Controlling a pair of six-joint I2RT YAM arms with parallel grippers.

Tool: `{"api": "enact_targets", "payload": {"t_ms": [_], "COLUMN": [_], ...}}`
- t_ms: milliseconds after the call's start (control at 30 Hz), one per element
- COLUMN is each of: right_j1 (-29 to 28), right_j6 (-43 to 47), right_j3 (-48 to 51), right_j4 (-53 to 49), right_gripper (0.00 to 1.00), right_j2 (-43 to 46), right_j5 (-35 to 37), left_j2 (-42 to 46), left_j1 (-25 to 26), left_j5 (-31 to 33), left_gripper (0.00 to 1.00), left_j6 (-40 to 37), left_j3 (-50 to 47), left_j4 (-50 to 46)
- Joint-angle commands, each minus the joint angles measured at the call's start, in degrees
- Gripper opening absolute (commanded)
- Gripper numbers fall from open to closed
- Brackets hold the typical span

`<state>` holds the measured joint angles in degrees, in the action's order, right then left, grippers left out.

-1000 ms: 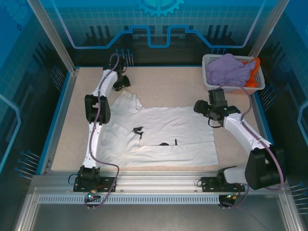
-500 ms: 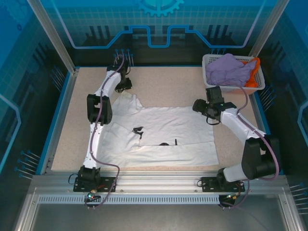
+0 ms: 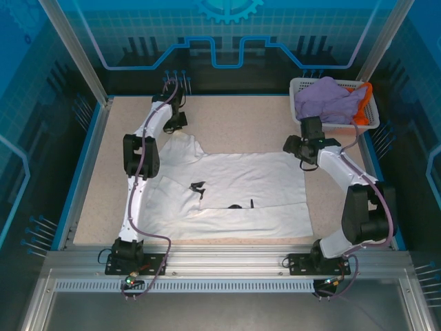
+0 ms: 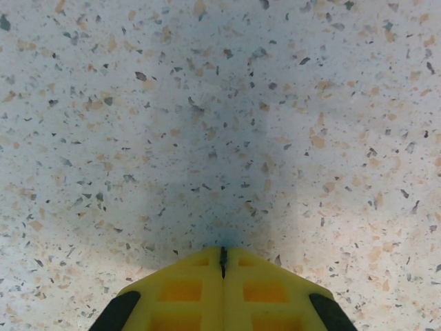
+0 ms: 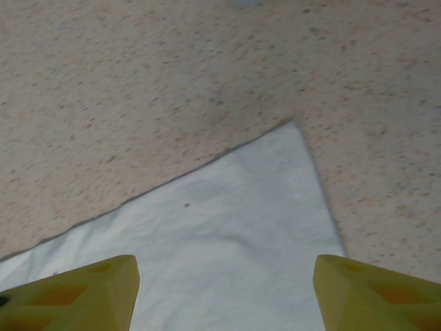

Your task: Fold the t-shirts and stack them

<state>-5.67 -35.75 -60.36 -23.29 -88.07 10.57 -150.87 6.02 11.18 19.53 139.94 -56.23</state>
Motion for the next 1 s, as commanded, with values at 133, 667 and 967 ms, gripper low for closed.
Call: {"api": "enact_targets", "payload": {"t_ms": [133,667,967], "right_j1": [6.2,9.3,8.0], "right_j6": [2.0,-5.3,-7.6], "right_j3": [-1.9,-9.7,-15.4], "right_j4": [1.4,8.3,4.7], "right_gripper": [0.7,0.5,0.37], "right_j2": [-4.9,-20.3,-25.3], "right_j5": [-0.1,-1.0,0.2], "left_j2": [5.0,21.7,27.2], "left_j1": [0.5,0.6,0.6], "left_j5": [-2.9,-8.5,-9.6], "left_gripper": [0.0,0.0,0.0], "left_j6": [0.3,1.5,0.4], "left_j3": [-3.7,-24.4,-33.0], "left_j4": [-0.6,17.2,20.1]}}
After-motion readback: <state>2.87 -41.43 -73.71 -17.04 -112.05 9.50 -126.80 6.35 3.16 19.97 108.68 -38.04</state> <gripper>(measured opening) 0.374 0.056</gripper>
